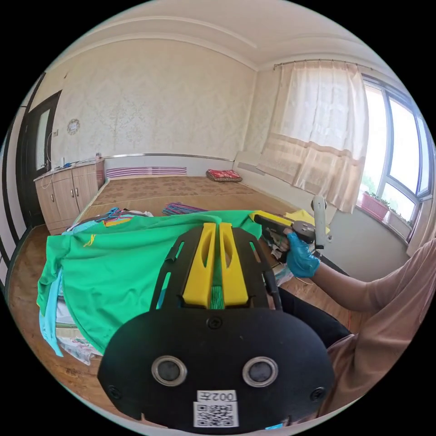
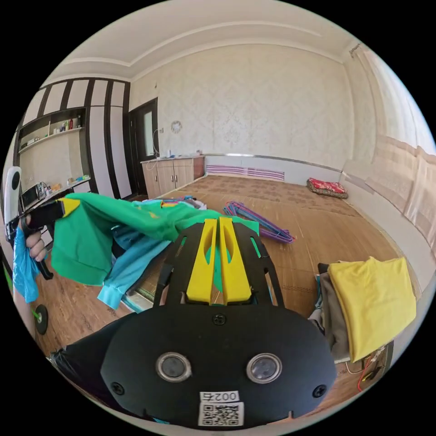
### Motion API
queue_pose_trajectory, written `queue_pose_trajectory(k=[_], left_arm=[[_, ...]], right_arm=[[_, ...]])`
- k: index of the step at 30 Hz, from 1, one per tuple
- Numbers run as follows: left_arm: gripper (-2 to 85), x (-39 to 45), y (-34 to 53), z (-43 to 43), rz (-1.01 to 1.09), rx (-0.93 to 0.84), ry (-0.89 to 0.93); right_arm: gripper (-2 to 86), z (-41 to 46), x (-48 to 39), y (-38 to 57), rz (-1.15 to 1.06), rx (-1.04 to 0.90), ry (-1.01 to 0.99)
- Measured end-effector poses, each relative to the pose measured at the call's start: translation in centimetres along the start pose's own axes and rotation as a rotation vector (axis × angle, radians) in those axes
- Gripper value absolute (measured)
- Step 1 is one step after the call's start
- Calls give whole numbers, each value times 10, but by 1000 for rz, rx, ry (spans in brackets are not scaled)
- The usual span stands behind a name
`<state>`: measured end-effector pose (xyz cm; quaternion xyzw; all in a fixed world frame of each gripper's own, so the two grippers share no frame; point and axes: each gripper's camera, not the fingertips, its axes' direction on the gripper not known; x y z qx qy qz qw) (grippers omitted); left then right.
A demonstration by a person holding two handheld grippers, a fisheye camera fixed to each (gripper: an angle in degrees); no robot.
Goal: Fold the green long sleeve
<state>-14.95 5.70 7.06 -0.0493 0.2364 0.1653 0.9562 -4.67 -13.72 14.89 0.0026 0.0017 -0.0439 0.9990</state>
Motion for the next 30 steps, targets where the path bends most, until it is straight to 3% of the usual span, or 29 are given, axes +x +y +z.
queue_pose_trajectory(k=[14,22,30], left_arm=[[-10,111,-9,-1,161,-39,176],[-9,188,-25,-7,270,-6,448],[-9,238,-38,11,359,-100,628]], right_arm=[[-9,-207,36,61,55,228,115],[-9,-306,41,82,0,360,228],[-9,-321,53,89,-19,192,130]])
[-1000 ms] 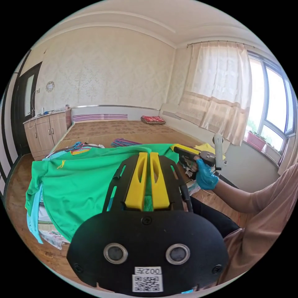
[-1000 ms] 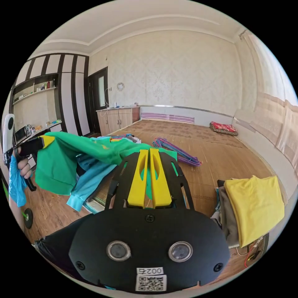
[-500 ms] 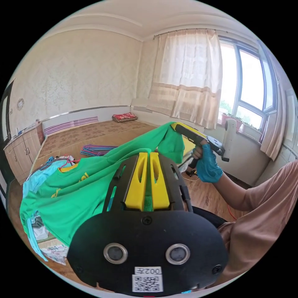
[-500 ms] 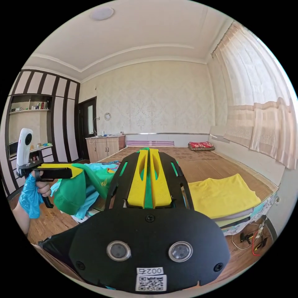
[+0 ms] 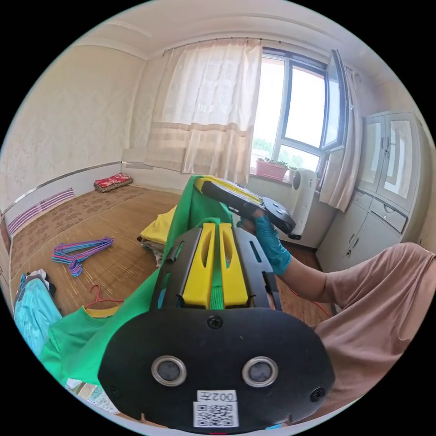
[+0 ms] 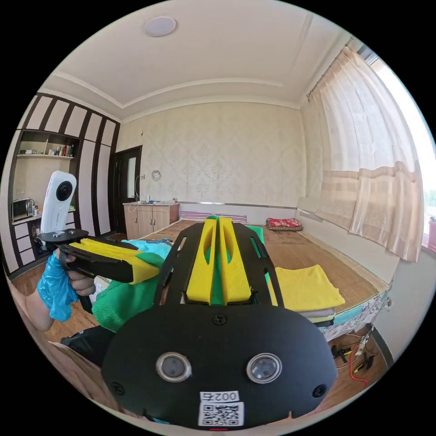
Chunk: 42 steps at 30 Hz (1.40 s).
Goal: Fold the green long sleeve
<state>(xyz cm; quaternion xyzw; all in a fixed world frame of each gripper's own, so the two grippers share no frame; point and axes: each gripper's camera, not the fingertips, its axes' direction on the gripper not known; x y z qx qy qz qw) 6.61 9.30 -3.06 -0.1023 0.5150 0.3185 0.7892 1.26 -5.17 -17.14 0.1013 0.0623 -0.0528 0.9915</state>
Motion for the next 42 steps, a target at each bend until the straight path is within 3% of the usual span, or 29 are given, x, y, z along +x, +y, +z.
queue_pose_trajectory(k=[3,11,15,21,26,32,36,42], left_arm=[[-10,-13,11,17,-52,-51,43],[-9,-62,62,18,-249,-146,-63],[14,-82,85,-5,-312,-181,-235],[89,-111,119,-25,-388,-334,-523],[117,-131,156,-37,-498,-398,-584],[147,-139,189,-37,-603,-418,-607],[122,-144,182,-37,-600,-419,-590],[104,-143,181,-42,-583,-436,-517]], right_arm=[[-9,20,-3,14,-13,-105,-74],[9,98,-21,56,-60,-397,-223],[58,128,-33,67,-104,-511,-295],[104,139,-50,58,-147,-508,-411],[156,159,-85,75,-232,-638,-560],[121,186,-117,111,-446,-768,-303],[81,195,-108,104,-381,-742,-301],[50,197,-75,99,-282,-626,-101]])
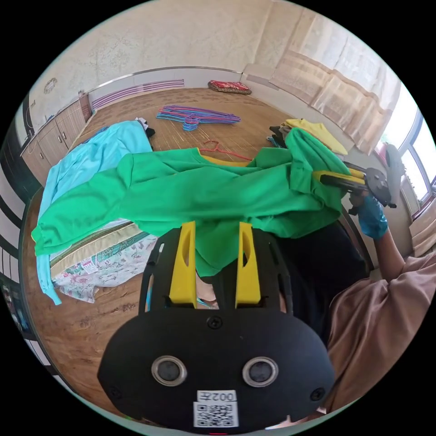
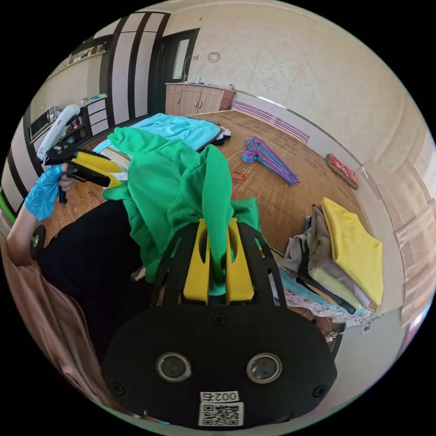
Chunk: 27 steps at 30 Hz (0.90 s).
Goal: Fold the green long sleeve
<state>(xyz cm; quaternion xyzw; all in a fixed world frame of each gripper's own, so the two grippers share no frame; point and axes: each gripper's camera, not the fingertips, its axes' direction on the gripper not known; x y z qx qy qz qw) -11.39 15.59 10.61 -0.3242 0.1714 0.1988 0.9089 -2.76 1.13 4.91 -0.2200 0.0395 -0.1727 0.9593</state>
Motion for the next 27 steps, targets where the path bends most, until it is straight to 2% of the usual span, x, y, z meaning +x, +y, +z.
queue_pose_trajectory(k=[7,15,20,27], left_arm=[[92,-16,-2,23,1,-53,21],[42,-19,-31,46,96,-136,17],[-3,-20,-43,36,135,-122,-17],[-7,-9,-41,-18,340,-31,224]], right_arm=[[47,34,36,10,194,-8,-16],[48,49,45,2,189,15,-36],[47,49,51,-4,200,54,-44],[46,33,63,-23,187,136,16]])
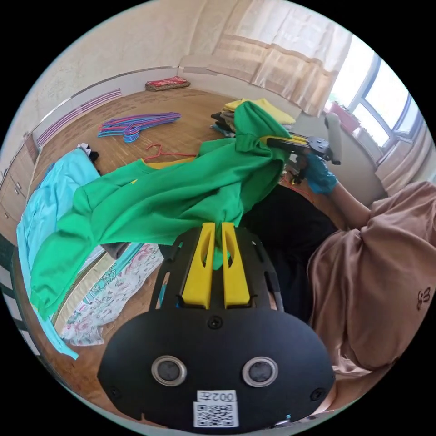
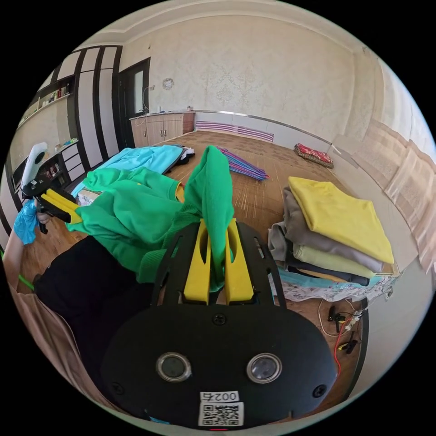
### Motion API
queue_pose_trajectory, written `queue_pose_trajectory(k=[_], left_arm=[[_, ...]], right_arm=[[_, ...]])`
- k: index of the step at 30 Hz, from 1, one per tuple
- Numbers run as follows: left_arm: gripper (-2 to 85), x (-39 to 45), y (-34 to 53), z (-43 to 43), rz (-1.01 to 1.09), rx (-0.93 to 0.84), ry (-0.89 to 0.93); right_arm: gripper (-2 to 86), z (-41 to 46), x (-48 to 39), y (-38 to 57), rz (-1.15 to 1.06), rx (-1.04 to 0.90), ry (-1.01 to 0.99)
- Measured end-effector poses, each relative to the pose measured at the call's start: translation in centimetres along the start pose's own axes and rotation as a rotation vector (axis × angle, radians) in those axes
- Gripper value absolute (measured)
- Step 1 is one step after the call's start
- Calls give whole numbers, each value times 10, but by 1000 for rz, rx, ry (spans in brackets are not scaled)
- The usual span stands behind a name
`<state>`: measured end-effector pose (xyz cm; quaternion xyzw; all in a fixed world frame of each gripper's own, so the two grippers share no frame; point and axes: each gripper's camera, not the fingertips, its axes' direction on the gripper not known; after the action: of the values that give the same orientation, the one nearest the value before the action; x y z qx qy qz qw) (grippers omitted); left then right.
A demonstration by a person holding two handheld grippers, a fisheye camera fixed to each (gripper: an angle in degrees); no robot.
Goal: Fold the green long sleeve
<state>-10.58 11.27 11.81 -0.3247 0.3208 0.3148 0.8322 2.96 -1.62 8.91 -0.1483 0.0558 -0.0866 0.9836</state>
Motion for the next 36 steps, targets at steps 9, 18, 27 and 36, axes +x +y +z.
queue_pose_trajectory(k=[9,18,27,36], left_arm=[[-5,29,-12,-22,218,-40,256],[35,14,-33,-36,160,-137,44],[41,-24,-87,-30,34,-43,-231],[42,-65,-129,29,-121,-32,-254]], right_arm=[[47,-6,11,-34,-69,3,-98],[108,14,6,-82,-312,-97,-368],[85,90,6,-187,-289,-96,-384],[86,255,-43,-246,-330,-435,-289]])
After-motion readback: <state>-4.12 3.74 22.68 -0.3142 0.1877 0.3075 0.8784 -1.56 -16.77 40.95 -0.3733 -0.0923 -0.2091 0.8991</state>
